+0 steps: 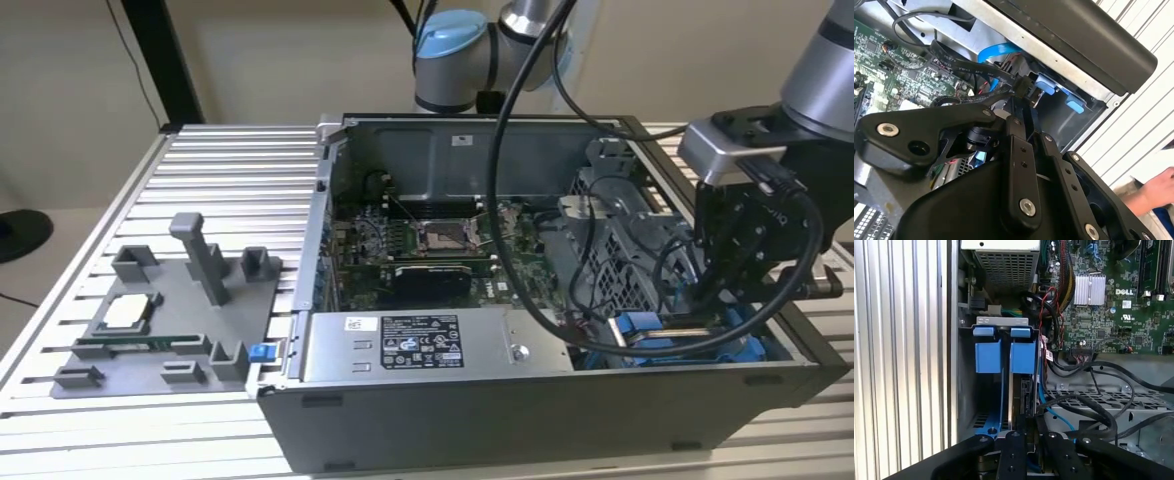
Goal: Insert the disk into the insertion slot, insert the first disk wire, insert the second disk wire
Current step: 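Insert the first disk wire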
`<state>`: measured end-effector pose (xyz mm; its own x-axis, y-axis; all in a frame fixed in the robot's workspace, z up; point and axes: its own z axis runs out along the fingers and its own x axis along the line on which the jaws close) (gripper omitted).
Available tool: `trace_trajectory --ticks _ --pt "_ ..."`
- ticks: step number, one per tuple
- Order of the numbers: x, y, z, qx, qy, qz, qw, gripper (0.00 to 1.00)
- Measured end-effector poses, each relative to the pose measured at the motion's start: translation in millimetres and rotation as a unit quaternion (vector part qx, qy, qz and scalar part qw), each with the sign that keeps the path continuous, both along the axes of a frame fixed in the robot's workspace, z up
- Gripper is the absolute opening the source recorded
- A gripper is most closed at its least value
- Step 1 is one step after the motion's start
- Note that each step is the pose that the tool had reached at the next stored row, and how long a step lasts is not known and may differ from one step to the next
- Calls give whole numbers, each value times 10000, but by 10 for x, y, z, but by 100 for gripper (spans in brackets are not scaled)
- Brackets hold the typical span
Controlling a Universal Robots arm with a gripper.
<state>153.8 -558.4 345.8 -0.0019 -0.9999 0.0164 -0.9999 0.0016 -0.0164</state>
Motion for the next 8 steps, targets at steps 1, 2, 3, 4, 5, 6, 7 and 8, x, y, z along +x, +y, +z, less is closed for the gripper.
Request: trace_trajectory --ticks 1,2,3,4,5,6,7,8 --pt "0 0 -2 -2 0 0 10000 0" --pt "0 0 -6 -7 0 0 10000 0" --pt "0 0 -9 -13 0 0 10000 0" --pt "0 0 -11 -19 0 0 10000 0" --pt "0 -1 -12 -24 0 0 10000 0" --pt "0 -1 -13 -30 0 0 10000 0" --pt "0 -1 -13 -39 0 0 10000 0" --pt "0 0 -12 -50 0 0 10000 0"
